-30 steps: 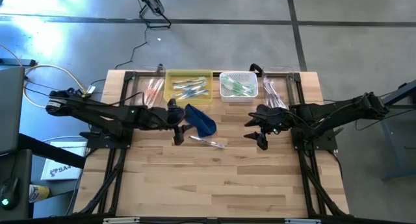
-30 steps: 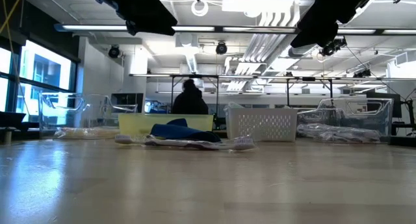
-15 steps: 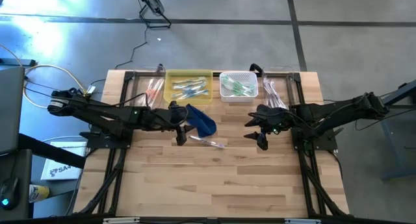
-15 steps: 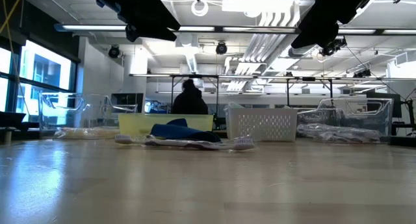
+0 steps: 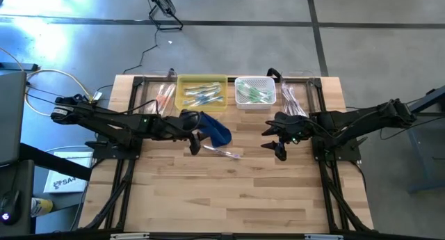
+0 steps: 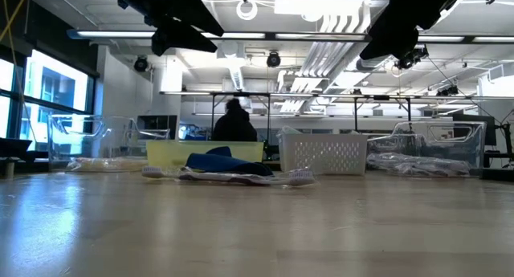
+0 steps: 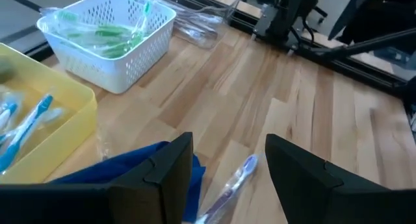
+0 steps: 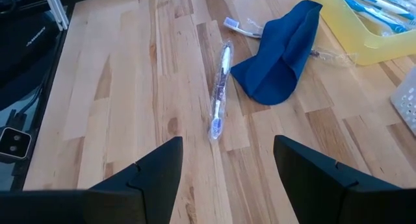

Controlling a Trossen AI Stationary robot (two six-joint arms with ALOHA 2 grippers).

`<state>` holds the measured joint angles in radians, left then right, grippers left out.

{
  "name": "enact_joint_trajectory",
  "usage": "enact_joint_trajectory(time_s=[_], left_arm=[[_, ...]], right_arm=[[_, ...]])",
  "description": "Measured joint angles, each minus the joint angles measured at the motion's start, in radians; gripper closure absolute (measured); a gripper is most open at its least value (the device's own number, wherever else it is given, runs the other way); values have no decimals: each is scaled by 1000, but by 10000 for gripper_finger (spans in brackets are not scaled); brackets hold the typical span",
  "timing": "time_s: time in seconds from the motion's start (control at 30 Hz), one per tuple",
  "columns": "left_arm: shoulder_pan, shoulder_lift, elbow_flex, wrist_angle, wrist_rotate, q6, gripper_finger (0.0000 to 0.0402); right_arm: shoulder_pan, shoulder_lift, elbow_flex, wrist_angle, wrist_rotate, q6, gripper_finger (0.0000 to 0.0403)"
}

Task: Pick & Place Toothbrushes
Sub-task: Put the violet toothbrush into the right transparent bin

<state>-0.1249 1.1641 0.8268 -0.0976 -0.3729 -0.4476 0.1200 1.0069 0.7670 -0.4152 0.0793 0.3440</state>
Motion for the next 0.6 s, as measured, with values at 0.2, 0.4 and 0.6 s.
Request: enact_joint_trajectory(time_s=[0.2,0.4,0.6], left_arm=[[0,0,0,-1,27,32,213],[0,0,0,-4,27,127,213],[0,-1,0,-11,28,129,213]], right_arm=[[0,0,0,0,-3,41,169],[-3,0,0,0,4,49,169],[-3,0,0,0,19,50,169]])
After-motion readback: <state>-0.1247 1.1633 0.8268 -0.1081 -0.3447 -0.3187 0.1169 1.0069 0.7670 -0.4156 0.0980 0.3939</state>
